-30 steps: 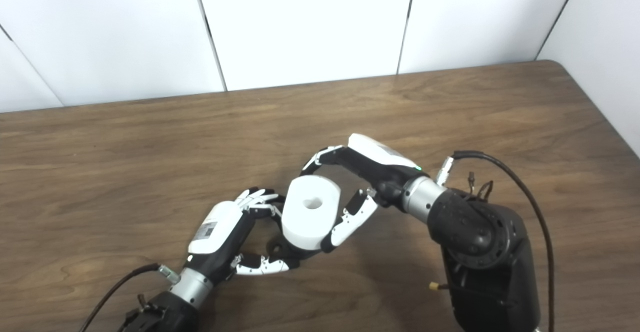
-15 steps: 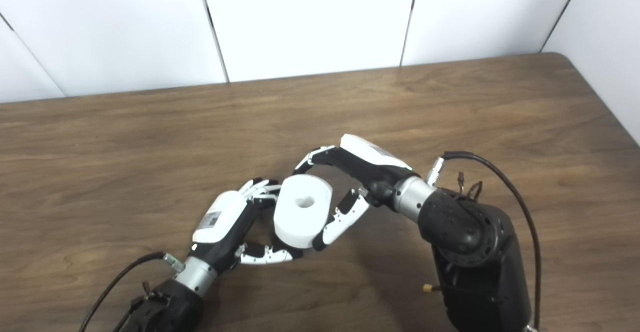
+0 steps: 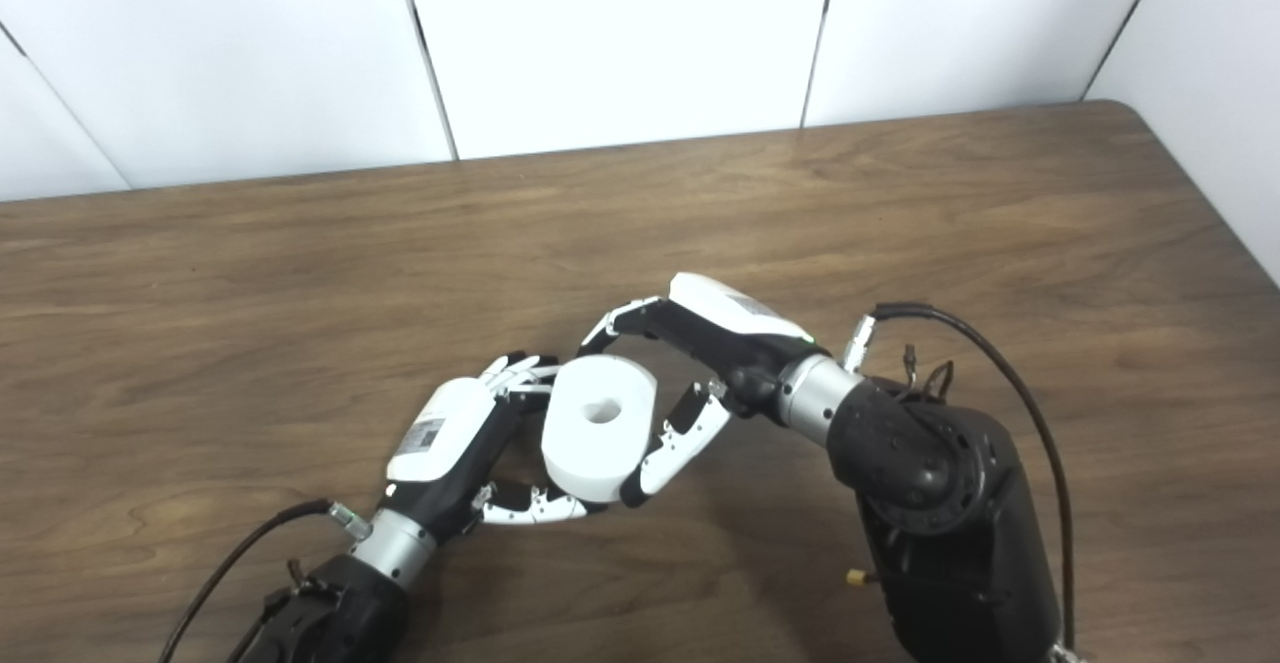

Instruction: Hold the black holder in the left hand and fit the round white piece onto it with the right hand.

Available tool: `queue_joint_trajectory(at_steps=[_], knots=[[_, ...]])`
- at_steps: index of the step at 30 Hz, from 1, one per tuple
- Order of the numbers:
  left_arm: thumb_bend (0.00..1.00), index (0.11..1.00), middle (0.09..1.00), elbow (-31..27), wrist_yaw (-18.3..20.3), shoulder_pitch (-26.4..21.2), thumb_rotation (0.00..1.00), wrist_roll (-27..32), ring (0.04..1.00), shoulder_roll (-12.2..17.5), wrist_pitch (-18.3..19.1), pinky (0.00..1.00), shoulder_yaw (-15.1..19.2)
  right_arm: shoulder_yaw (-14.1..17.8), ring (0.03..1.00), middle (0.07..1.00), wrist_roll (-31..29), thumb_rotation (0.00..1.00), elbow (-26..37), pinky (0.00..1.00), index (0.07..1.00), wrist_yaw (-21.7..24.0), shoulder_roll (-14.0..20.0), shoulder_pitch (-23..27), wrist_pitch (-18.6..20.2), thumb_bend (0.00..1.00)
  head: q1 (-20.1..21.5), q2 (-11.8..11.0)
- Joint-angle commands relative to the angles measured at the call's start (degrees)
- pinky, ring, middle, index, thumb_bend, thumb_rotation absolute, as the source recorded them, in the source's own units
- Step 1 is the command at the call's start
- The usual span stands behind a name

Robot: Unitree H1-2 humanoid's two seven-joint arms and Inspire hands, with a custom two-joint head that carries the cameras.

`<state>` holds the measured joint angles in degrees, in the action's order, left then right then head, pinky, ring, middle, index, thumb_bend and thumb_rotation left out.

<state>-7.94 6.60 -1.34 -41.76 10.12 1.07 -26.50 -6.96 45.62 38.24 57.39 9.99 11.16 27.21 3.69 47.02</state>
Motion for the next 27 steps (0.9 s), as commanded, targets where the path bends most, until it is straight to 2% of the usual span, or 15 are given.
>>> queue_joint_trajectory(at_steps=[1,10,15,27], knots=[[0.52,0.488,0.829,1.5,4.0,1.4,0.05,0.2,0.904,0.4,2.5,0.93,-1.1,-0.1,0.928,0.823,-0.4,0.14,0.4,0.86,0.483,-2.0,0.6,0.6,-0.4,0.52,0.3,0.0],[0.52,0.488,0.828,1.0,4.2,1.6,0.05,0.4,0.904,0.5,2.6,0.93,-1.0,-1.2,0.935,0.825,-1.6,0.13,-0.1,0.89,0.483,-4.8,2.4,-0.3,-0.4,0.52,0.7,0.1],[0.52,0.488,0.825,0.9,4.1,1.7,0.05,0.2,0.902,0.6,2.5,0.93,-1.0,-2.1,0.93,0.825,-1.4,0.14,-0.4,0.88,0.483,-6.0,3.4,-0.3,-0.4,0.52,0.7,0.3],[0.52,0.488,0.826,0.9,4.2,1.5,0.05,0.1,0.904,0.5,2.6,0.93,-1.1,-2.8,0.942,0.824,-2.9,0.13,-1.5,0.87,0.483,-8.6,4.1,-1.0,-0.5,0.52,0.8,0.1]])
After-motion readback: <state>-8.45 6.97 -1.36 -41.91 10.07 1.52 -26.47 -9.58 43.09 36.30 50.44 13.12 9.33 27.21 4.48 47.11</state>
